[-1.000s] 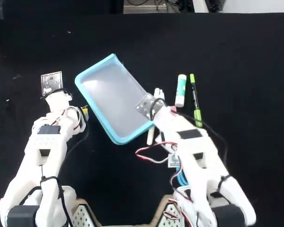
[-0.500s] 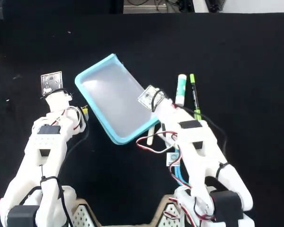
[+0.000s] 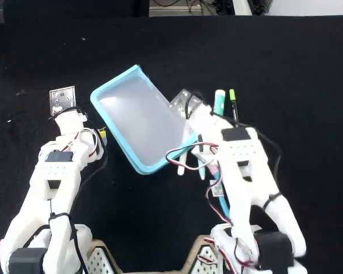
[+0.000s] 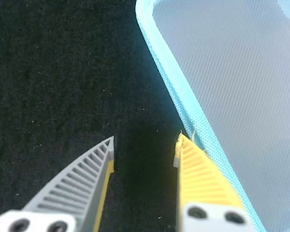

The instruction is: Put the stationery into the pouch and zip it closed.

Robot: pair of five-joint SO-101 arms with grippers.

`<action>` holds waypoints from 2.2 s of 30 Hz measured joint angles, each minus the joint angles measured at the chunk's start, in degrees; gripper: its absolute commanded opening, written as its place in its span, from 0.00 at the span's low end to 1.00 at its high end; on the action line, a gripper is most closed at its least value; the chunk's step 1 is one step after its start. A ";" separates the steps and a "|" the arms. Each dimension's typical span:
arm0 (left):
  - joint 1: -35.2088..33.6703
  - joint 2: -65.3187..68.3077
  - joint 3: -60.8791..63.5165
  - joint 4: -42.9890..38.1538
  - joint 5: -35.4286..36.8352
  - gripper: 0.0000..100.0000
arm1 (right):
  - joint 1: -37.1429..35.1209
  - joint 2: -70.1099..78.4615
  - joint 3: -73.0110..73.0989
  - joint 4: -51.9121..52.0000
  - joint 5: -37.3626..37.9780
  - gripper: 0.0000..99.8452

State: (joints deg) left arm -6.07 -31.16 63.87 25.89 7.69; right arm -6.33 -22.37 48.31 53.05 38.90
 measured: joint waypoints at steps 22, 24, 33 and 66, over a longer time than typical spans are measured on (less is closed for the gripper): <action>0.00 0.00 0.00 0.00 0.00 0.20 | 0.18 -12.13 17.05 -1.32 -1.05 0.16; 0.00 0.00 0.00 0.00 0.00 0.20 | 0.18 -12.13 17.14 -0.79 -1.05 0.17; 0.00 0.00 0.00 0.00 0.00 0.20 | 0.26 -12.13 17.85 -0.53 -1.05 0.15; 0.00 0.00 0.00 0.00 -2.37 0.20 | 11.43 -12.13 13.63 8.35 3.69 0.04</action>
State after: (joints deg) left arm -6.07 -31.16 63.87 25.89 5.32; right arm 5.10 -34.51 61.93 61.41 42.59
